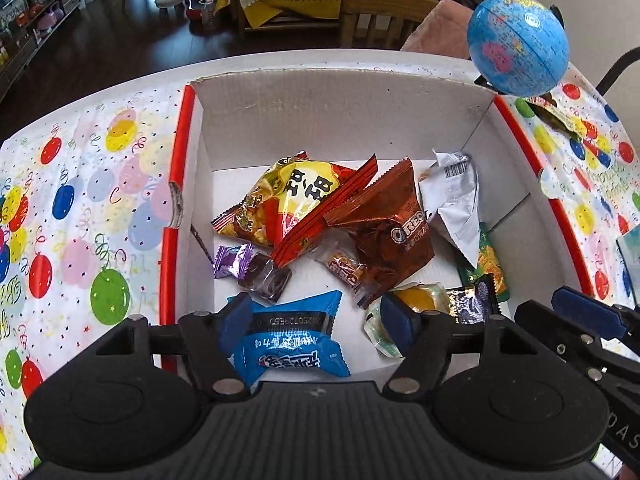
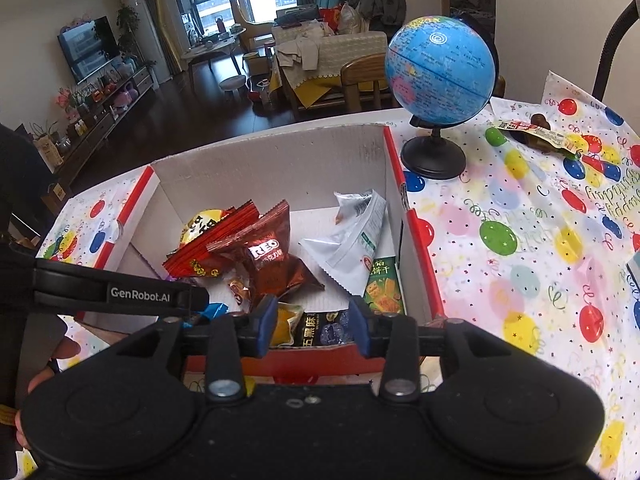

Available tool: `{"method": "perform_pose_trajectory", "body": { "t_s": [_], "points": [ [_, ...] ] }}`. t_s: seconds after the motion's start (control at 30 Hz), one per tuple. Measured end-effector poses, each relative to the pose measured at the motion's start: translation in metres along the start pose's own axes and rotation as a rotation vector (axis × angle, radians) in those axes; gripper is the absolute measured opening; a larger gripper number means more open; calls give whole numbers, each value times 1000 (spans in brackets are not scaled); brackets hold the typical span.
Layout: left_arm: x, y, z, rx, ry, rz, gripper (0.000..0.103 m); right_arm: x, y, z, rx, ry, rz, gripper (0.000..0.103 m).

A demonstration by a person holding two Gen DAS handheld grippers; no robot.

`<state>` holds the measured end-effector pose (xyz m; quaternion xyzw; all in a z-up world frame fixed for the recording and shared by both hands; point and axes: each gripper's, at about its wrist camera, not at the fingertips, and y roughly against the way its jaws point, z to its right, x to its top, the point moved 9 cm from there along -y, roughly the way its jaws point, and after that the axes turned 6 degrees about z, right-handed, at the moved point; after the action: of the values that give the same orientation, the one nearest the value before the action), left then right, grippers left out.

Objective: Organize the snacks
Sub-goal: 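Open both grippers to drop the packets into the red box, then move both tools back toward the sausage and yellow packet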

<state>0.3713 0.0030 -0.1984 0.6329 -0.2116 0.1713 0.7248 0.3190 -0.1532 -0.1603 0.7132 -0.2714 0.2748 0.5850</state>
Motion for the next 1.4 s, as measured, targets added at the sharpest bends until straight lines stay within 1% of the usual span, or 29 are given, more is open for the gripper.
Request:
{"method": "perform_pose_trajectory", "body": {
  "t_s": [0.13, 0.2, 0.33, 0.4, 0.53, 0.6, 0.73, 0.97, 1.03, 1.07, 1.13, 1.2, 1.3, 1.4],
  "points": [
    [0, 13, -2, 1, 13, 24, 70, 0, 8, 0, 9, 0, 11, 47],
    [-1, 21, -1, 0, 17, 38, 70, 0, 14, 0, 12, 1, 21, 52],
    [-6, 38, 2, -17, 16, 60, 70, 1, 29, -1, 12, 14, 42, 57],
    [-9, 48, 4, -21, 24, 73, 70, 1, 37, -2, 19, 19, 55, 62],
    [-16, 67, 7, -24, 28, 103, 70, -1, 54, -4, 40, 32, 78, 64],
    [-20, 77, 8, -25, 32, 115, 70, -2, 63, -5, 52, 36, 88, 69],
    [-29, 96, 10, -22, 44, 135, 70, -6, 80, -7, 73, 44, 107, 72],
    [-49, 130, 13, -9, 66, 177, 71, -13, 110, -10, 108, 52, 141, 81],
    [-55, 139, 12, -8, 78, 181, 71, -16, 119, -11, 113, 59, 154, 81],
    [-59, 143, 12, -8, 83, 184, 72, -17, 123, -11, 115, 63, 159, 83],
    [-65, 151, 11, -5, 93, 190, 76, -20, 129, -11, 123, 63, 163, 86],
    [-71, 157, 11, -6, 100, 197, 76, -24, 135, -12, 131, 63, 166, 90],
    [-81, 165, 9, -10, 109, 200, 77, -31, 143, -14, 142, 74, 168, 93],
    [-91, 171, 7, -12, 116, 200, 83, -38, 149, -15, 153, 81, 168, 97]
  ]
}}
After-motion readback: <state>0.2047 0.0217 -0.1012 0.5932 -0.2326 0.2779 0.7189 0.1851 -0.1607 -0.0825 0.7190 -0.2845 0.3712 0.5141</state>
